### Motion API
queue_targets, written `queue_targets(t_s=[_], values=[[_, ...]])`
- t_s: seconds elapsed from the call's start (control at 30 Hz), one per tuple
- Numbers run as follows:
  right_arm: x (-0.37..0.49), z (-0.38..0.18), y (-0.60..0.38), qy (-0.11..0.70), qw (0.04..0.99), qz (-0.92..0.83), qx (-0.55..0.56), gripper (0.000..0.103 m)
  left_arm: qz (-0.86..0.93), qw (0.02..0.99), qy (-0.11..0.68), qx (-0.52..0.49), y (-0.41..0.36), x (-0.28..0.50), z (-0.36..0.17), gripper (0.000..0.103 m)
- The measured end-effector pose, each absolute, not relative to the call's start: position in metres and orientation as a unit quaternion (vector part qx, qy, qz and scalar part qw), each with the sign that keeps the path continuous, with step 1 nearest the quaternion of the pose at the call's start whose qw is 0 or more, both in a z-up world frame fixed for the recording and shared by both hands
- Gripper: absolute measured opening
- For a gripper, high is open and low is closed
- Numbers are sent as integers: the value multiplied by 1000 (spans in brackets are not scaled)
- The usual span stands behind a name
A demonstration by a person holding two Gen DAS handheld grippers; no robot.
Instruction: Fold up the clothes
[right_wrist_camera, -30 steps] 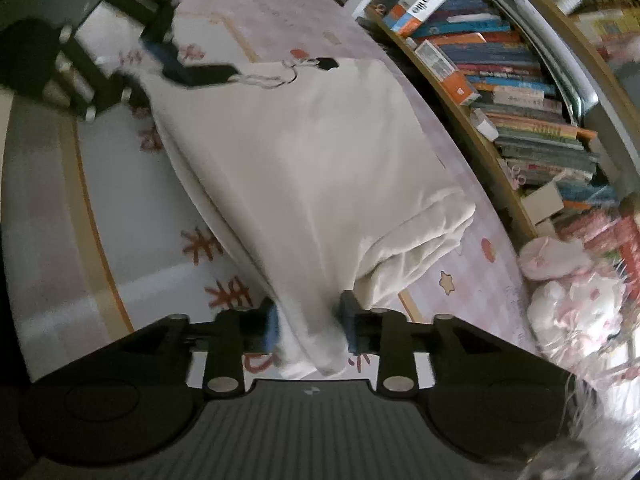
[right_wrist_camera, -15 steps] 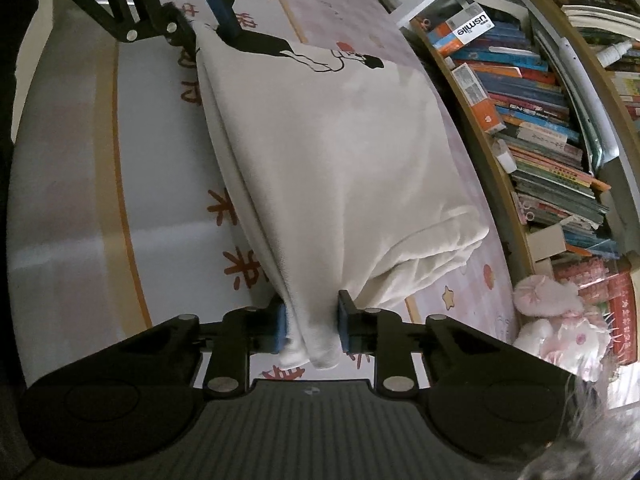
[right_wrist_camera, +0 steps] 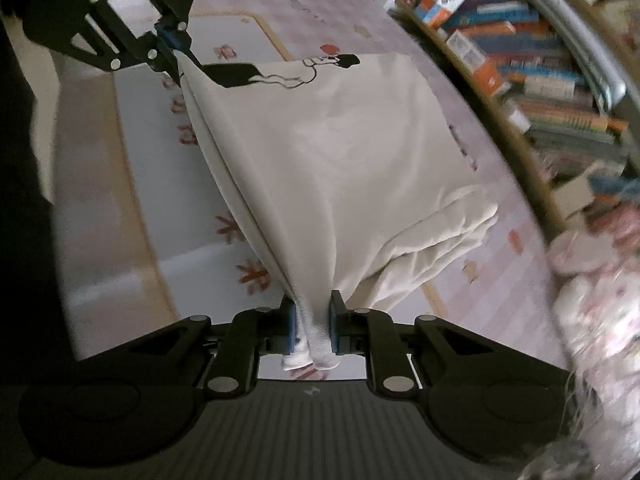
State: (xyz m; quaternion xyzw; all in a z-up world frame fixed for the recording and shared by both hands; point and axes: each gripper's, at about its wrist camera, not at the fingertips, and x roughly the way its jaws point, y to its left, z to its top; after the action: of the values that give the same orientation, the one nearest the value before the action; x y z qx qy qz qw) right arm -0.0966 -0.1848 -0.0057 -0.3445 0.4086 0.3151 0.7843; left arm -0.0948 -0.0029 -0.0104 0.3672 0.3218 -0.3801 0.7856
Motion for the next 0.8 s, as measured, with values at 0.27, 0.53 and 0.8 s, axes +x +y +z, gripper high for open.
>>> queue_targets(t_s=[0.27,0.53,0.8], values=[[-106,50,-206,444,777,364,-258,13,-456,739,362,340,7,-100,40,4],[-106,64,-216,467,773,373,-214,13,-469,730,356,347,2,-91,60,4],[-62,106,-232,417,810,362,-197,12,-444,765,328,332,-1,-45,96,4]])
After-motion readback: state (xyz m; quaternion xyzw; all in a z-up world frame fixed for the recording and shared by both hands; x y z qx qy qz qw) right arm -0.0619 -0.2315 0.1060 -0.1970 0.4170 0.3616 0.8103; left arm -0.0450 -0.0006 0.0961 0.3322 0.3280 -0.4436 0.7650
